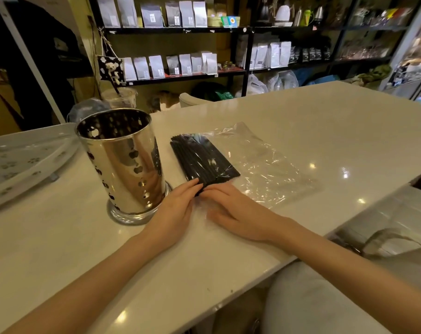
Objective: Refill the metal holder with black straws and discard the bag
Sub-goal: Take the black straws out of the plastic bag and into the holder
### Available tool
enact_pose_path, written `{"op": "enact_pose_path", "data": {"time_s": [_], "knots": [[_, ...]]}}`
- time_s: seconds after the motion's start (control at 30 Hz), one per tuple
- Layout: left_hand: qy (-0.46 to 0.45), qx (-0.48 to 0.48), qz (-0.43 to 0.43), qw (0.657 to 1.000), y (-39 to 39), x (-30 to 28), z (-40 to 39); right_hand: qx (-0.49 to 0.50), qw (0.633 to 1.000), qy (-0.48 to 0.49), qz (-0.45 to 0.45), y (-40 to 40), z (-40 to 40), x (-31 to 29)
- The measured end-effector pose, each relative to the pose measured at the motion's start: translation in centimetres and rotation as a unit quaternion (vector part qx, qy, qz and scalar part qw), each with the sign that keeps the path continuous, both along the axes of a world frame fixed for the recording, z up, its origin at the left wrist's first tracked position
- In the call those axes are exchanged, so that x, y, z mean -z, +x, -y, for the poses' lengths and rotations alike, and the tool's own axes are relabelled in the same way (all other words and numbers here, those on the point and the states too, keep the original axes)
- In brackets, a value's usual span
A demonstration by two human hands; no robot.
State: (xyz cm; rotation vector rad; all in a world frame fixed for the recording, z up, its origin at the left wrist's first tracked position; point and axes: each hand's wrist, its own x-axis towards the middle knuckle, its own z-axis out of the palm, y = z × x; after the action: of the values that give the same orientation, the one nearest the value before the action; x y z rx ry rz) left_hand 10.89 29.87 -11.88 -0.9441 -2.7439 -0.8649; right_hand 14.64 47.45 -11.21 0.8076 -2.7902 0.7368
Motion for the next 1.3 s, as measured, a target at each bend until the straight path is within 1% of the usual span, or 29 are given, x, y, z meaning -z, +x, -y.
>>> {"op": "enact_pose_path", "data": {"time_s": [0.03,0.1,0.17,0.23,0.33,0.4,0.47,0.57,0.63,0.73,0.83,0.97,1.07,1.13,1.2,1.23,1.3], "knots": [[-0.002,0.002,-0.005,1.000,-0.1,0.1,0.0,0.003,1.000,-0.003,0.022,0.3,0.0,0.2],[-0.005,0.007,-0.010,1.000,-0.1,0.2,-0.1,0.011,0.999,0.006,0.031,0.7,0.0,0.4],[-0.008,0.013,-0.018,1.000,0.1,0.0,-0.2,0.020,0.999,-0.008,0.040,1.1,-0.1,0.3],[-0.018,0.023,-0.037,0.999,0.2,-0.2,-0.1,0.041,0.998,-0.038,0.033,1.3,-0.1,-0.1],[-0.045,0.037,-0.075,0.996,0.3,-0.2,-0.1,0.081,0.990,-0.117,0.023,1.7,0.0,-0.4],[-0.055,0.043,-0.078,0.994,0.4,-0.3,-0.2,0.113,0.980,-0.161,0.024,1.7,0.2,-0.5],[-0.058,0.049,-0.079,0.994,0.6,-0.6,-0.1,0.138,0.978,-0.153,0.020,1.7,0.5,-0.6],[-0.069,0.086,-0.091,0.990,0.5,-0.8,0.1,0.157,0.976,-0.151,0.019,1.9,0.6,-1.3],[-0.093,0.093,-0.070,0.989,0.6,-0.9,0.1,0.171,0.974,-0.151,0.000,2.2,0.3,-2.1],[-0.117,0.075,-0.046,0.989,0.5,-0.7,-0.1,0.172,0.975,-0.123,-0.067,3.0,-0.4,-3.6],[-0.112,0.070,-0.036,0.991,0.5,-0.5,0.0,0.165,0.973,-0.100,-0.126,4.3,-1.1,-4.6],[-0.115,0.060,-0.025,0.991,0.3,-0.6,-0.1,0.122,0.977,-0.029,-0.174,6.6,-1.7,-4.2],[-0.084,0.060,-0.038,0.994,0.6,-0.6,-0.1,0.105,0.976,0.032,-0.189,7.6,-1.9,-3.4],[-0.031,0.070,-0.068,0.995,1.1,-0.8,-0.2,0.097,0.975,0.062,-0.190,8.2,-2.0,-2.7],[0.023,0.097,-0.069,0.993,1.9,-1.2,-0.9,0.090,0.974,0.090,-0.185,9.0,-2.2,-1.9],[0.034,0.117,-0.060,0.991,2.2,-1.4,-1.6,0.092,0.974,0.108,-0.176,9.4,-2.2,-1.5],[0.012,0.158,-0.029,0.987,2.5,-1.5,-3.2,0.092,0.976,0.135,-0.142,10.2,-2.0,-1.0]]}}
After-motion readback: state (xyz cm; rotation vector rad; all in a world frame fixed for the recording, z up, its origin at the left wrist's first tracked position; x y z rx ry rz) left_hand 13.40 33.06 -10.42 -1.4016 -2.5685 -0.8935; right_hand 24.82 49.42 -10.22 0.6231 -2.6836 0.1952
